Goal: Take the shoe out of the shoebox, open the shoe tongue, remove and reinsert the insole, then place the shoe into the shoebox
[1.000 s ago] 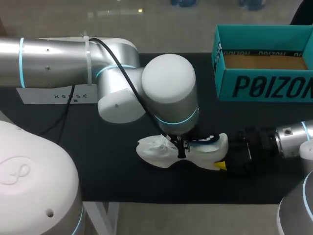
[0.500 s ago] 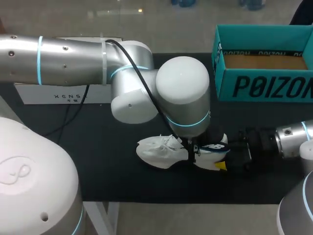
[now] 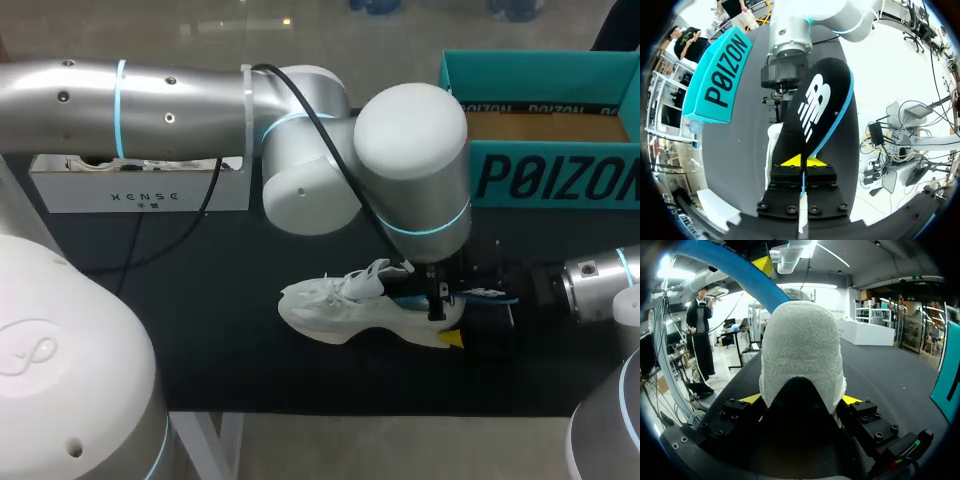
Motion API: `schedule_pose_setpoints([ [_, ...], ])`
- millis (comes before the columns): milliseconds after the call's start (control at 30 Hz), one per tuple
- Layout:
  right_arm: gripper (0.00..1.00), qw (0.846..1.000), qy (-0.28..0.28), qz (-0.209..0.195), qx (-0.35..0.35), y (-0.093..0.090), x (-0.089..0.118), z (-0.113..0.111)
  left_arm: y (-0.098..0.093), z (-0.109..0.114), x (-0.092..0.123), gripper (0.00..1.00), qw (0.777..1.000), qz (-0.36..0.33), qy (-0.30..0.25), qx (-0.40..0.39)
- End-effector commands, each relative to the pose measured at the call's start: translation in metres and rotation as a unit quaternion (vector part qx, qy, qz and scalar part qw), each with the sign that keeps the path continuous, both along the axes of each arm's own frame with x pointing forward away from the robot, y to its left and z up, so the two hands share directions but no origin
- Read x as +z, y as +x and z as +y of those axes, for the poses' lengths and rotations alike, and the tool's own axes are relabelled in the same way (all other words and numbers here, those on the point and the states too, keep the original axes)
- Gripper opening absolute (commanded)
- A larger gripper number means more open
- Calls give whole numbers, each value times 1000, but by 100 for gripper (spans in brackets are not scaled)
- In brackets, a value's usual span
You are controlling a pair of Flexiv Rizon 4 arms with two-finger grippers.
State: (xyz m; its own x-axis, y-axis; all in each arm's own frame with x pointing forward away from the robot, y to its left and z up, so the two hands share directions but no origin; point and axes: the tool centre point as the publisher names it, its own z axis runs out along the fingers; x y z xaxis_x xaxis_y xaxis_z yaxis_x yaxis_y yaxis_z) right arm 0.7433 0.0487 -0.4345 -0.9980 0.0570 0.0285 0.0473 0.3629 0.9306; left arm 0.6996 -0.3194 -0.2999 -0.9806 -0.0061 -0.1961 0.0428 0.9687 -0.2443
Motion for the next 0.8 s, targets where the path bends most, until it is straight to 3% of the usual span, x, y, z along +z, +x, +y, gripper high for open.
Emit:
schedule_pose_setpoints([
  [33,0,1000,-1,1,-1,0,-3,0,4,15,30,0,999,25,-33,1],
  [333,0,1000,-1,1,-1,0,-3,0,10,31,86,0,991,61,-119,-1],
  [800,0,1000,-1,1,-1,0,-3,0,24,54,126,0,976,112,-189,-2],
])
